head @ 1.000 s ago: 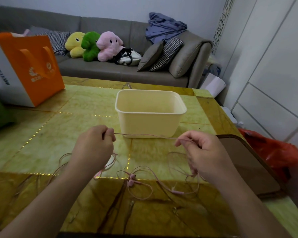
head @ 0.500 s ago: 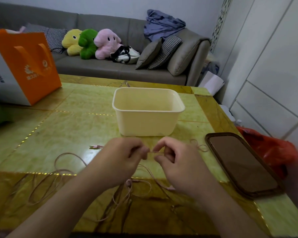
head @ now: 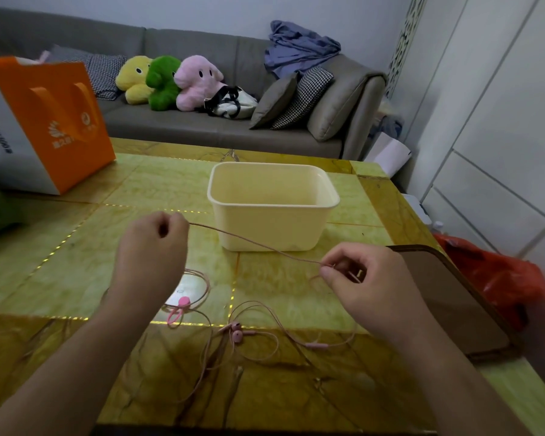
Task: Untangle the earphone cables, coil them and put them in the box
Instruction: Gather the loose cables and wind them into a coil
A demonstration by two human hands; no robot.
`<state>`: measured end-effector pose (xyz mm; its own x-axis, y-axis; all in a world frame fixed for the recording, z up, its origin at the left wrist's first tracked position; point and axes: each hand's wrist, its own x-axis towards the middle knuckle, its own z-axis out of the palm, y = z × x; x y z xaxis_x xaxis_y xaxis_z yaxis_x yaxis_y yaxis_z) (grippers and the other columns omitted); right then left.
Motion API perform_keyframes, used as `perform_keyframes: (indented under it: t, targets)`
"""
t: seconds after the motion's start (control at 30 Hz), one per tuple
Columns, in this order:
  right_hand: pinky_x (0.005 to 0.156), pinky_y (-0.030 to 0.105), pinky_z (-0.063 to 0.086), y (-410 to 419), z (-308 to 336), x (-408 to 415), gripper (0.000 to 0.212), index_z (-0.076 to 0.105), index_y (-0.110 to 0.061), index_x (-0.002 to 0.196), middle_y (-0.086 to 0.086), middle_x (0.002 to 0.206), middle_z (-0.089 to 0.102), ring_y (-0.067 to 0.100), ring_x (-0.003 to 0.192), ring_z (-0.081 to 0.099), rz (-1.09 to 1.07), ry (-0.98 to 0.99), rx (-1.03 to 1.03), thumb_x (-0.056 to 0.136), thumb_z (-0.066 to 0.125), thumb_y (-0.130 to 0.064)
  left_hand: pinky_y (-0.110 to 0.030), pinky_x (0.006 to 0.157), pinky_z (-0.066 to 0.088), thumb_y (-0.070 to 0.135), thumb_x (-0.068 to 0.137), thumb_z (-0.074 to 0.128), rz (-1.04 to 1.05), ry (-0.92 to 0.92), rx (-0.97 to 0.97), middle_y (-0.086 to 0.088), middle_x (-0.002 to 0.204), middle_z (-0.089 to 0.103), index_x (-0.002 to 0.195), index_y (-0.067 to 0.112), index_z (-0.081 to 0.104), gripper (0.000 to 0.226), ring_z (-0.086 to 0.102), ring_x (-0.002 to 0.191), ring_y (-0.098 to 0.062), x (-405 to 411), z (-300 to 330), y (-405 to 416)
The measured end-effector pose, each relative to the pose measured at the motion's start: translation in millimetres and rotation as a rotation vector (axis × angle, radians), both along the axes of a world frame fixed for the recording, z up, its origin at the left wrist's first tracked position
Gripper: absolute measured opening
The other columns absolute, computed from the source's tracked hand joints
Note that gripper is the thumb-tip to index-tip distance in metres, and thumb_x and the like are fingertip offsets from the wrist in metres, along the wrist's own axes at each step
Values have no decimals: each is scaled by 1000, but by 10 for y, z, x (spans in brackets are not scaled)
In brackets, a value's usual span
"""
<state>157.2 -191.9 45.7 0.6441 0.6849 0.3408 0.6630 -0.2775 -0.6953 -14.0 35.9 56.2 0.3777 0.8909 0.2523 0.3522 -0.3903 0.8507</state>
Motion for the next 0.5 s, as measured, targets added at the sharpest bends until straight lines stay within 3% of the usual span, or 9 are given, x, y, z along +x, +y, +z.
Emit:
perform_keyframes:
  t: [0.1,0.23,0.3,0.37,0.43,0.5]
  targets:
    - [59,33,55,-25,-2,32,21,73,-28,75,-10,69,68,11,67,65,-34,-67,-25,88,80,-14,-37,54,27,25,101,44,126,-59,-72,-10,63,33,68,5,39,39,36,60,-24,-28,-73,143]
    - [59,34,54,-23,-22,65,21,73,-28,75,-11,69,68,9,65,65,-55,-83,-27,92,78,-17,-40,58,37,25,101,44,242,-103,-180,-15,69,43,88,-11,55,40,44,65,-26,-32,-183,312]
    - [56,32,50,5,-39,43,21,74,-26,76,-8,66,66,12,62,61,-33,-54,-2,95,76,-19,-37,58,36,21,102,46,175,74,-145,-16,70,56,93,-6,65,34,50,66,-30,-37,-222,320]
    - [50,24,44,45,-66,-2,20,75,-28,79,-11,65,66,10,57,59,-4,-47,-15,97,75,-21,-37,66,41,16,102,50,70,264,-60,-8,88,67,104,8,69,21,62,85,-32,-29,-265,258]
    - [51,20,44,101,-115,-63,14,79,-27,85,-15,67,68,7,59,60,34,-60,-41,97,76,-21,-34,89,45,12,100,53,-70,282,89,-3,118,68,122,17,67,27,62,112,-25,-3,-250,97]
    - [58,28,50,174,-158,-149,8,81,-26,91,-17,72,71,6,65,63,68,-104,-65,96,76,-27,-20,97,37,19,102,56,-295,178,226,8,131,63,131,23,65,30,56,122,-11,41,-188,-117]
